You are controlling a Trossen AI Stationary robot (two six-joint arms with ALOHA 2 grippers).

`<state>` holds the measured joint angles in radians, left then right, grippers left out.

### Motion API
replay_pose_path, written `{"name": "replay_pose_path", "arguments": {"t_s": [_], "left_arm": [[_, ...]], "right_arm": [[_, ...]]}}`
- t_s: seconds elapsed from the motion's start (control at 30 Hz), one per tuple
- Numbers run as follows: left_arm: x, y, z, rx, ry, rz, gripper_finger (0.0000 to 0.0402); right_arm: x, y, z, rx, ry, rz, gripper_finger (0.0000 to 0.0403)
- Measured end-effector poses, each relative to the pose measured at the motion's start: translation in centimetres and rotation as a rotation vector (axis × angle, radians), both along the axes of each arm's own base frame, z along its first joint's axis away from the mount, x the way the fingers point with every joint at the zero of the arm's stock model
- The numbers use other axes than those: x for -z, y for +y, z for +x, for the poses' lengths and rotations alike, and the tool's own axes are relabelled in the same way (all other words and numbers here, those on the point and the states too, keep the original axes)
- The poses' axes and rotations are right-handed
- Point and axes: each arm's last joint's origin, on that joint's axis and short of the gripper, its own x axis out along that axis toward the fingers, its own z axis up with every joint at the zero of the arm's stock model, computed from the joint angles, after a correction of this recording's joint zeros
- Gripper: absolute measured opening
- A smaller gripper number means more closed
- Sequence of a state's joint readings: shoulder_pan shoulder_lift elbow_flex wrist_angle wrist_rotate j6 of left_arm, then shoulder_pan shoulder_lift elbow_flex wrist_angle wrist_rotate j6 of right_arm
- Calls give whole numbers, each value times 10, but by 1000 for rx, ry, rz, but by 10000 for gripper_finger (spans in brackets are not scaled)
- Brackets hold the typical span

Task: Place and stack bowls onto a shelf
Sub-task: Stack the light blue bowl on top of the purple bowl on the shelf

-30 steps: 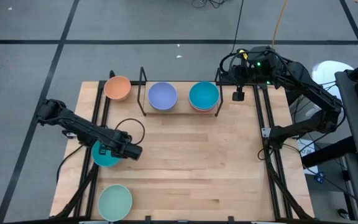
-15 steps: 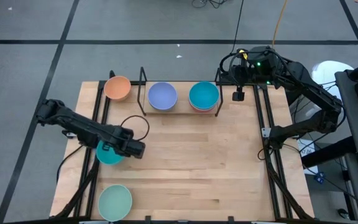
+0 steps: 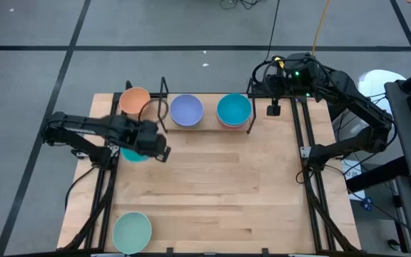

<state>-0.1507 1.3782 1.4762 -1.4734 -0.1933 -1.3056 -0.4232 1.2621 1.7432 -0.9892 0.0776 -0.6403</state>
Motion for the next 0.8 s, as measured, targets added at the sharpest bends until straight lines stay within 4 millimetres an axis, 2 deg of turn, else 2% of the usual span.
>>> {"name": "replay_pose_path", "arguments": {"t_s": [0.1, 0.23, 0.57, 0.8], "left_arm": [[-20, 13, 4, 73, -50, 54, 9], [-36, 33, 11, 163, -54, 123, 9], [-61, 88, 26, 421, 14, 262, 9], [-65, 126, 53, 547, 34, 284, 9]], "right_arm": [[0, 0, 0, 3, -2, 3, 0], [0, 0, 0, 24, -18, 31, 0], [-3, -1, 2, 82, -92, 95, 0], [-6, -2, 3, 90, -139, 91, 0]]}}
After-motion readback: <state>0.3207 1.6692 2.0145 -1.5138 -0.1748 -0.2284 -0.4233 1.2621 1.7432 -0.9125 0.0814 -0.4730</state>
